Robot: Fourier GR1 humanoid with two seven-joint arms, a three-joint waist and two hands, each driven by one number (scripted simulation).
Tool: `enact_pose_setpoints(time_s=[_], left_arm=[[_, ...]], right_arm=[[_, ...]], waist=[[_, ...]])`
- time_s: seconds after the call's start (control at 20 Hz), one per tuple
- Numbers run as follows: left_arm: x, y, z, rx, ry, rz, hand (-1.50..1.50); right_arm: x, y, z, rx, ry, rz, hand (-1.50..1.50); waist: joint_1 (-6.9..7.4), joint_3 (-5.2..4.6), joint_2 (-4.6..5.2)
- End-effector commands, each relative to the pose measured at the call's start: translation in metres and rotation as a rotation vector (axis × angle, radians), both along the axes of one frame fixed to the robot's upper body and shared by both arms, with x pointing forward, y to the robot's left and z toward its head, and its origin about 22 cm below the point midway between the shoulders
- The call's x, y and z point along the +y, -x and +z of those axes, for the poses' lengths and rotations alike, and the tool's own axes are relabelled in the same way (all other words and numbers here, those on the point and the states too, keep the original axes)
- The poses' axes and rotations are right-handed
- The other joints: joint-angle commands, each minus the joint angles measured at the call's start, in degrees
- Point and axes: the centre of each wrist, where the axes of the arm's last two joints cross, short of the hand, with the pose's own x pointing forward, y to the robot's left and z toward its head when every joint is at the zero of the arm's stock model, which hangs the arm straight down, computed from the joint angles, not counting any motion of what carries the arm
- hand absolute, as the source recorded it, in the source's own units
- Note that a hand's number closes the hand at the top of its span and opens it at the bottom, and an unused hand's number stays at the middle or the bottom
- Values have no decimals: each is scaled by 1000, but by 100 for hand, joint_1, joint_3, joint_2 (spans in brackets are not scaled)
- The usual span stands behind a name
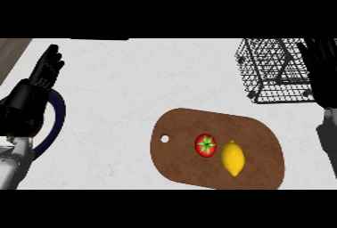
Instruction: Pick the tomato from the cutting board and place it in the tiered basket
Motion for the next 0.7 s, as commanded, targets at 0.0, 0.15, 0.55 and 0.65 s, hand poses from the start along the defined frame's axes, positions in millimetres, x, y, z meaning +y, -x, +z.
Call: enact_pose_setpoints(time_s=[0.0,0.15,0.55,0.65], left_arm=[[2,15,-14,-20,32,32,0],[-25,12,-32,19,99,67,0],[-56,22,-79,95,179,62,0],[-52,28,-73,81,180,62,0]], right_arm=[[-8,3,-13,-56,-58,44,150],[0,15,-17,-196,-266,179,150],[51,39,-102,-38,-689,428,-150],[27,57,-108,-118,-635,509,-150]], waist=[[-125,24,-9],[-191,37,-19],[-194,50,33],[-191,40,-18]])
